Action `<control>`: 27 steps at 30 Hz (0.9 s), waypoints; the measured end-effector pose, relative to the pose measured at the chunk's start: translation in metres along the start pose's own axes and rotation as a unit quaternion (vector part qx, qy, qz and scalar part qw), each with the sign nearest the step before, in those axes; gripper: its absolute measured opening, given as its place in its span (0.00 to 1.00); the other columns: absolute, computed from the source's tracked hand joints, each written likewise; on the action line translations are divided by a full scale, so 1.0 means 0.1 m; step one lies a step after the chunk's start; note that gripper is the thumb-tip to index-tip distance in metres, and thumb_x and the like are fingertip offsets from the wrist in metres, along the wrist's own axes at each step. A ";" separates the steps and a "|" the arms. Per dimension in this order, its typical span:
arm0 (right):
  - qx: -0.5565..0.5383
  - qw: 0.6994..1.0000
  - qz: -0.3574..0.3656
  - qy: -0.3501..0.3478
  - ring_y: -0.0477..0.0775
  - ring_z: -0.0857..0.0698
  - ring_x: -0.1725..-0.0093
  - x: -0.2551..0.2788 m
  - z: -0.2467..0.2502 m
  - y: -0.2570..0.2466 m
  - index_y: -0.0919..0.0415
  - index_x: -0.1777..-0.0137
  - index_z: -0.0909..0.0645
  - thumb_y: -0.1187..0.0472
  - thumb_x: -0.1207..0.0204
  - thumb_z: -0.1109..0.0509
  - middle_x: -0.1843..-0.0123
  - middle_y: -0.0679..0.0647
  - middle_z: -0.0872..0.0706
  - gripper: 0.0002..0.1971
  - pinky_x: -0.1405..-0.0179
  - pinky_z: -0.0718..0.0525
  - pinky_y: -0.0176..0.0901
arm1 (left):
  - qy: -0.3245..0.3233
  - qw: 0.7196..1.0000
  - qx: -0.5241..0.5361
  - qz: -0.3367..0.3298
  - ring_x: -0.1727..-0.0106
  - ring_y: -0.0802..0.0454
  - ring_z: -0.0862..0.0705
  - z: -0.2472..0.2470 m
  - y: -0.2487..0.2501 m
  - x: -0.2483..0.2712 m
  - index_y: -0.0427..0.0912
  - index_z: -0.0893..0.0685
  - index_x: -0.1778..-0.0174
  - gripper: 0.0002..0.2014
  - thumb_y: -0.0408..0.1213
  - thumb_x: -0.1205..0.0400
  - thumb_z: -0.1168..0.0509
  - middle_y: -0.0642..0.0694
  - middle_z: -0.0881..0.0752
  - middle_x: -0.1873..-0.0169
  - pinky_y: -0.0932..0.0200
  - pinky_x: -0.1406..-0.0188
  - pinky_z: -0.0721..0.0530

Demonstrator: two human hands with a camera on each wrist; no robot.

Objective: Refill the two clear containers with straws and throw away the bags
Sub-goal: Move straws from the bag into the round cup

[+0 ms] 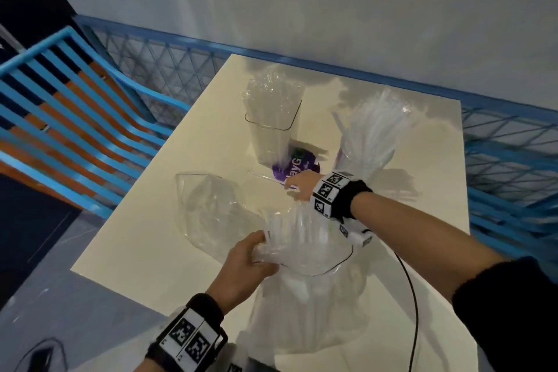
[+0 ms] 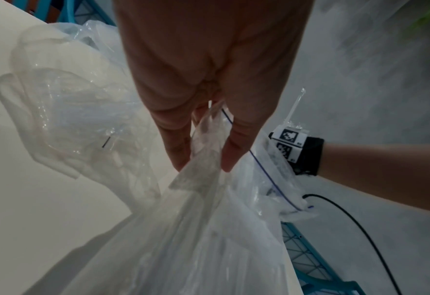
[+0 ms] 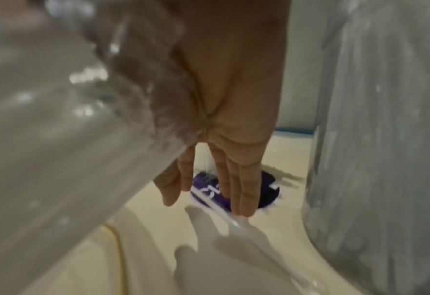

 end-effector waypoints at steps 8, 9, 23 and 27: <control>0.039 0.999 -0.007 0.008 0.62 0.18 0.49 -0.16 -0.24 0.08 0.64 0.43 0.26 0.70 0.22 0.38 0.52 0.61 0.21 0.09 0.42 0.19 0.53 | -0.013 1.000 -0.016 0.000 0.65 0.65 0.19 -0.04 0.05 -0.03 0.54 0.16 0.58 0.18 0.23 0.31 0.30 0.59 0.14 0.66 0.74 0.65 0.24; 0.053 0.998 -0.012 0.023 0.62 0.16 0.53 -0.16 -0.26 0.15 0.60 0.50 0.27 0.69 0.24 0.37 0.56 0.59 0.21 0.06 0.46 0.17 0.53 | -0.013 1.000 -0.018 -0.001 0.67 0.66 0.20 -0.05 0.07 -0.03 0.56 0.17 0.60 0.19 0.23 0.31 0.31 0.61 0.15 0.68 0.75 0.66 0.25; -0.118 0.975 0.022 0.188 0.54 0.18 0.60 1.35 0.82 0.15 0.67 0.55 0.14 0.66 0.25 0.32 0.57 0.60 0.12 0.06 0.62 0.23 0.35 | -0.028 0.998 -0.046 -0.023 0.65 0.67 0.17 -0.15 0.18 -0.07 0.56 0.17 0.57 0.19 0.24 0.31 0.30 0.64 0.13 0.68 0.76 0.64 0.24; -0.240 0.876 0.012 0.417 0.40 0.16 0.62 2.16 1.32 0.45 0.58 0.55 0.13 0.66 0.25 0.29 0.58 0.48 0.12 0.04 0.61 0.24 0.18 | -0.035 0.998 -0.054 -0.028 0.67 0.67 0.18 -0.19 0.25 -0.10 0.57 0.18 0.60 0.19 0.24 0.30 0.30 0.65 0.14 0.70 0.75 0.65 0.24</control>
Point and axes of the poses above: each hand's wrist, its own x-axis away from the middle knuckle, its own z-axis out of the back of the hand, y = z × x, the point moved 8 cm from there along -x, towards the middle knuckle
